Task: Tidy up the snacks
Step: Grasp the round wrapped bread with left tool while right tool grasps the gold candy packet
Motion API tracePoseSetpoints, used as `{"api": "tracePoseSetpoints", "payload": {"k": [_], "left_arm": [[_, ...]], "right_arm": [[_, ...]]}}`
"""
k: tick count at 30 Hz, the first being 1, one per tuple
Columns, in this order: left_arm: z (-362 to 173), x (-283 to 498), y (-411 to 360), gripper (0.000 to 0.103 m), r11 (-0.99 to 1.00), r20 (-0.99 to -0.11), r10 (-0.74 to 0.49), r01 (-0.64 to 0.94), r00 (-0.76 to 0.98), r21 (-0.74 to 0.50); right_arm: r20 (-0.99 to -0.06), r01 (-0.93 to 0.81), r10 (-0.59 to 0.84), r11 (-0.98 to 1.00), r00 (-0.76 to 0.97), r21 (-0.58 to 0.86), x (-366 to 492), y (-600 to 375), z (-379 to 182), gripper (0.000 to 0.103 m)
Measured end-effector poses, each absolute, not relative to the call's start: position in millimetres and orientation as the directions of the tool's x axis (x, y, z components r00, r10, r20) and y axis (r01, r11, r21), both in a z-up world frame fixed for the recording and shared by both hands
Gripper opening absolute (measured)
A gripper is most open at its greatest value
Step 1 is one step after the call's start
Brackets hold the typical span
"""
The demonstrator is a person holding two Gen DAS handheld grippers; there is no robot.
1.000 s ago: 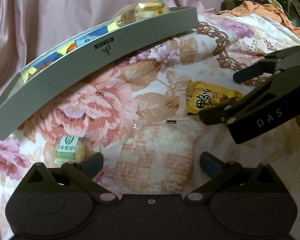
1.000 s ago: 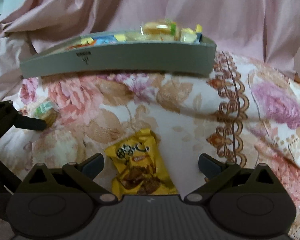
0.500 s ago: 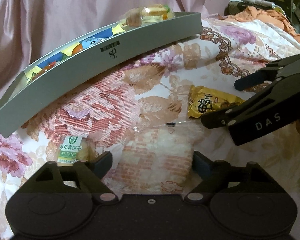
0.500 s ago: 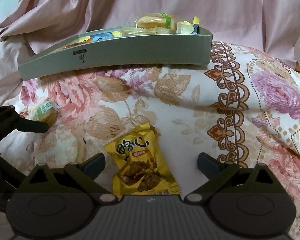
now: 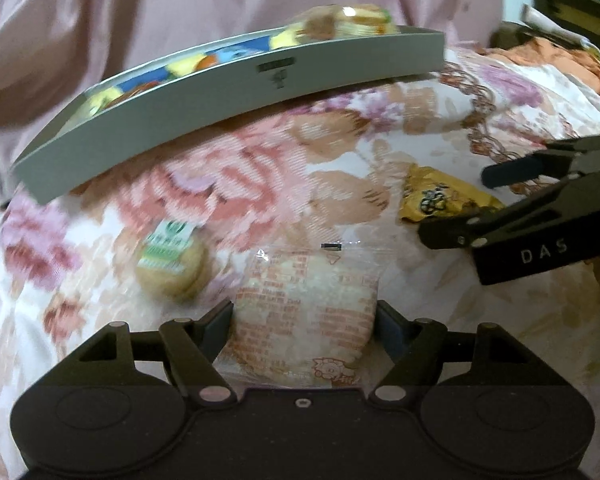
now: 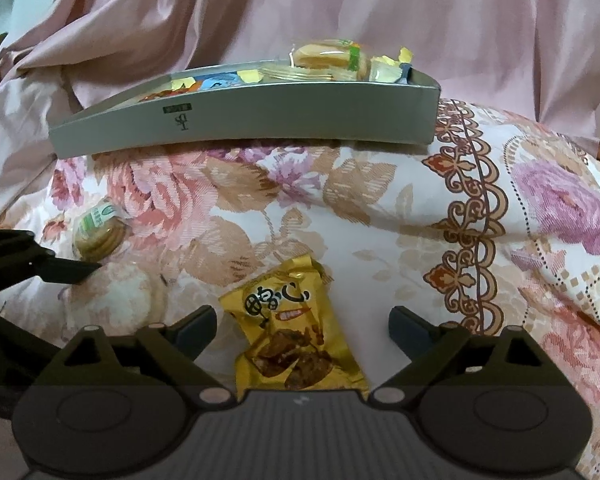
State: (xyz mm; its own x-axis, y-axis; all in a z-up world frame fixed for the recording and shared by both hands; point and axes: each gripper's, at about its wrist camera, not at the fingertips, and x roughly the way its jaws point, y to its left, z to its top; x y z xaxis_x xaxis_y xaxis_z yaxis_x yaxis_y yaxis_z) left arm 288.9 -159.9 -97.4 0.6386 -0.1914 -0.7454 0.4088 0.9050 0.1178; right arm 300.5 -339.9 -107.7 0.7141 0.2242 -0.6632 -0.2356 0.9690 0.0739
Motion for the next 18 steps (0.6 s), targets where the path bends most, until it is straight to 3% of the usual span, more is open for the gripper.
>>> {"api": "tracePoseSetpoints", "payload": {"k": [12,18], "left_arm": [[-91.6,289.5,-140.2,0.076,0.956,-0.775,-0.128,0.286,0.618,0.071],[-89.6,285.3,-133.8,0.076,0.965,-0.785,-0.12,0.258,0.607,0.052]], "right_arm": [[-0.67,-0.285,0.213,0.959,0.711,0.003,297.5,-327.3,-115.7,0.087],[-0.664,-0.288,0.262,0.955,0.701,0.072,297.6,-327.0,-116.5,0.072]]}}
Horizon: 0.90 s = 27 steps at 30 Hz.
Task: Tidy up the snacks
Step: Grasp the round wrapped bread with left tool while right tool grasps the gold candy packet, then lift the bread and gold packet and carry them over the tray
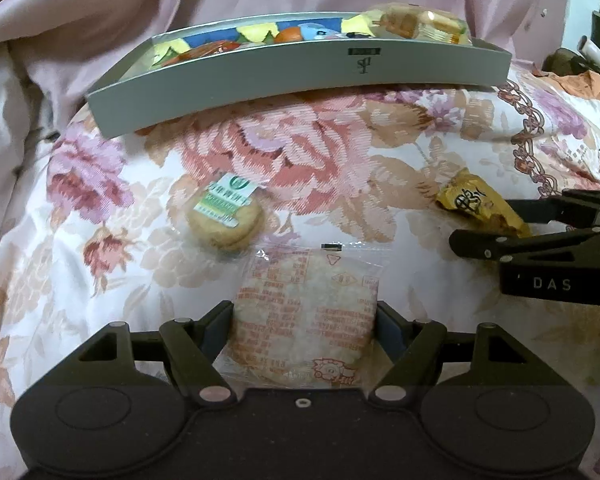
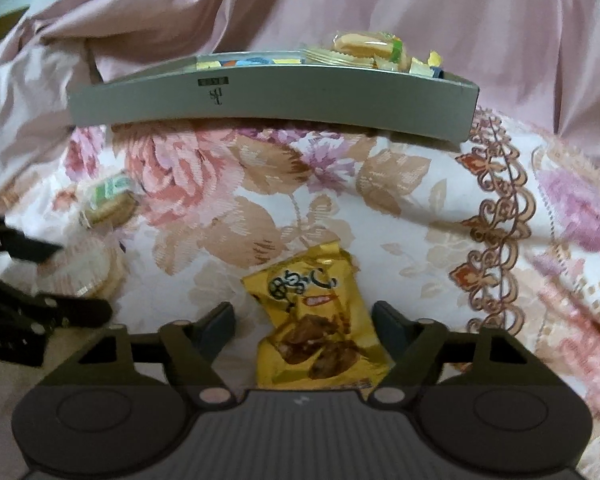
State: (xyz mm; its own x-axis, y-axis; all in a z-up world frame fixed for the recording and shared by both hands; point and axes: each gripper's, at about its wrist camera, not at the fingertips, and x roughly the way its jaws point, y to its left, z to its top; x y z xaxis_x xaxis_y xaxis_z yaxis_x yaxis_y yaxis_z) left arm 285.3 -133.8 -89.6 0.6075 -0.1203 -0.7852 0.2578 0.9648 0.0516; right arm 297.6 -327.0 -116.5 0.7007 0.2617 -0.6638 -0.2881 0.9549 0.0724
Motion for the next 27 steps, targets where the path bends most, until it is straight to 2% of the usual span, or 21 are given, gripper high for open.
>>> {"api": "tracePoseSetpoints", "payload": {"k": [2,5,11,21,27], "left_arm": [[-88.2,283.6,-132.2,0.076,0.967,-0.787,-0.118,0.251,0.606,0.049],[-84.0,280.8,-129.9,0.076,0.97,-0.784,-0.117,0.241,0.61,0.043],[-70.6,274.7,-123.1,0.075,0.973,-0.771,-0.104,0.225,0.628,0.052],[-45.5,259.1,-114.7,0.074,0.976,-0.743,-0.094,0.209,0.663,0.063],[-34.6,247.4,-109.0,0.074,0.98,-0.729,-0.097,0.194,0.678,0.05]], "right_arm": [[-0.663,-0.291,0.276,0.952,0.696,0.091,296.0,-326.4,-115.7,0.062],[-0.664,-0.307,0.28,0.948,0.693,0.079,291.8,-319.8,-115.0,0.06],[-0.652,-0.341,0.24,0.94,0.719,-0.03,280.6,-300.8,-113.6,0.054],[-0.63,-0.432,0.216,0.877,0.746,-0.211,253.1,-268.8,-114.3,0.052],[-0.556,-0.451,0.163,0.78,0.815,-0.433,224.9,-242.5,-120.2,0.051]]}}
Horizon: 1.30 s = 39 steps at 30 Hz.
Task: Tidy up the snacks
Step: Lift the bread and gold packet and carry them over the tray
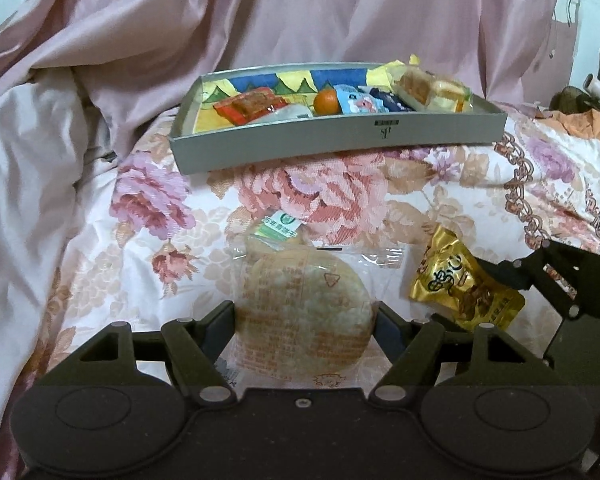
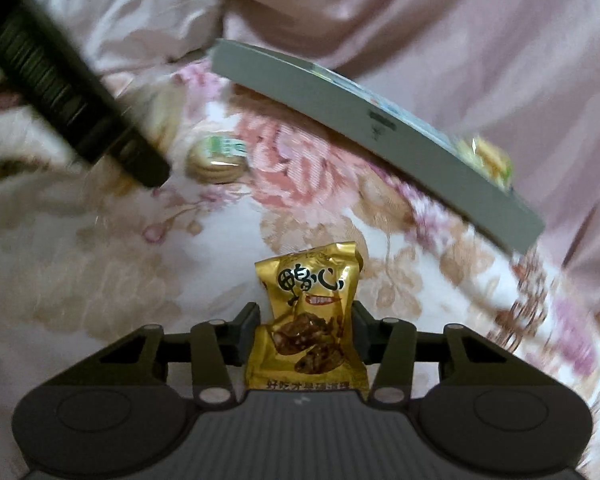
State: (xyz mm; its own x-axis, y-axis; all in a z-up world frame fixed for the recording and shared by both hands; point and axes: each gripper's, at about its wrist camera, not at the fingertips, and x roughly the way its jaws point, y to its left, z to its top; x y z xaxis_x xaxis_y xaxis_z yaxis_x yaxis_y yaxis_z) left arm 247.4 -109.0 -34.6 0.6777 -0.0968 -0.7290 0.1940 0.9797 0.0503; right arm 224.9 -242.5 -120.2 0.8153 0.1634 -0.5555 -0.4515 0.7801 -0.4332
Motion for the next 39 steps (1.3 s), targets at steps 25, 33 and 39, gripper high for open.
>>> {"api": "tracePoseSetpoints", "payload": {"k": [25,33,39], "left_arm": [[40.9,256.7,-97.3,0.074,0.986,-0.592,-0.103,0.162,0.799,0.047],[64.6,293.4,-93.1,0.074,0.995,-0.529,-0.073,0.097,0.845,0.017],[76.4,331.3,-102.3,0.074,0.997,-0.494,-0.053,0.074,0.868,0.022]], "right_arm": [[-0.279,-0.253,0.152,0.893,0.948,-0.372,191.5,-259.3,-45.4,0.052],[-0.184,-0.184,0.141,0.953,0.973,-0.241,213.8,-276.2,-31.5,0.052],[-0.06,-0.14,0.132,0.977,0.99,-0.159,245.0,-283.4,-13.5,0.052]]}}
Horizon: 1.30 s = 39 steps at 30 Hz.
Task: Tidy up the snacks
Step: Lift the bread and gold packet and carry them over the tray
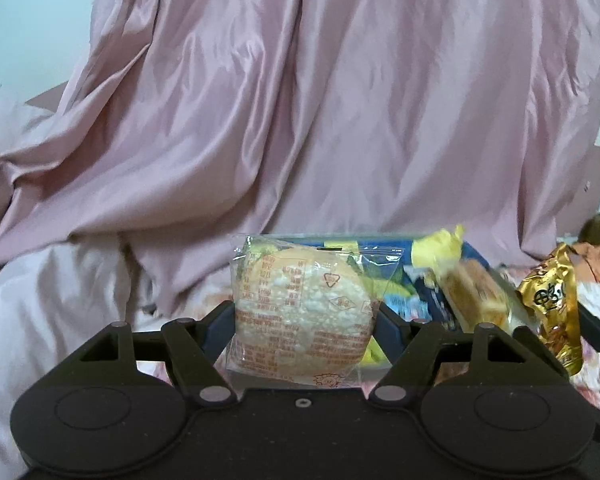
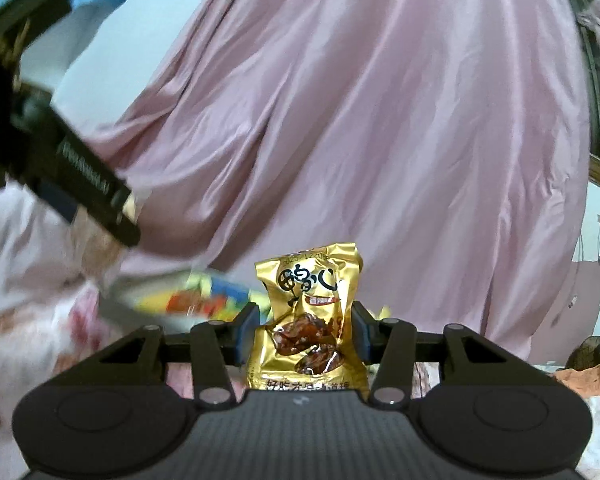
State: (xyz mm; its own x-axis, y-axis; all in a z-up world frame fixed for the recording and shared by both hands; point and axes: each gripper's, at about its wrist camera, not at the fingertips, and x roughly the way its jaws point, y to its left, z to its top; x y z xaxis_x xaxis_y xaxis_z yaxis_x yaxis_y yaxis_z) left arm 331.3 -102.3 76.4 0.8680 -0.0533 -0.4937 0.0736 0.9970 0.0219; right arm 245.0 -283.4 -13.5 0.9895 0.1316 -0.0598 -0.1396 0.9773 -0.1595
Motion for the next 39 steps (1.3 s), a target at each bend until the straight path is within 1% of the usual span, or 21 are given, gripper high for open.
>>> {"api": "tracePoseSetpoints", "payload": {"k": [6,12,16,22,28,39], "left_arm": [[84.5,367.8,-107.8,0.074,0.997,-0.474,-0.032,0.059,0.88,0.041],[85.6,401.0,-105.0,0.074,0.997,-0.493,0.016,0.022,0.87,0.071],[74.3,418.2,-108.8,0.074,0.998,-0.521,0.023,0.007,0.853,0.055],[50.9,442.7,-108.2,0.074,0.997,-0.594,0.022,-0.063,0.804,-0.048],[35.9,450.8,-110.6,0.074,0.998,-0.616,0.046,-0.067,0.787,-0.01],[25.4,455.7,-109.2,0.074,0.998,-0.63,0.05,-0.069,0.775,-0.006]], "right_arm": [[0.002,-0.137,0.138,0.984,0.99,-0.116,286.1,-283.1,-12.1,0.052],[0.052,-0.148,0.153,0.985,0.987,-0.088,318.1,-282.9,-23.0,0.053],[0.043,-0.154,0.157,0.986,0.987,-0.057,334.7,-284.4,-34.7,0.053],[0.02,-0.161,0.162,0.987,0.987,-0.027,349.3,-287.9,-44.4,0.053],[0.02,-0.187,0.187,0.982,0.982,0.009,357.2,-291.0,-49.7,0.053],[0.003,-0.235,0.235,0.972,0.972,0.002,364.9,-281.0,-55.1,0.053]]}}
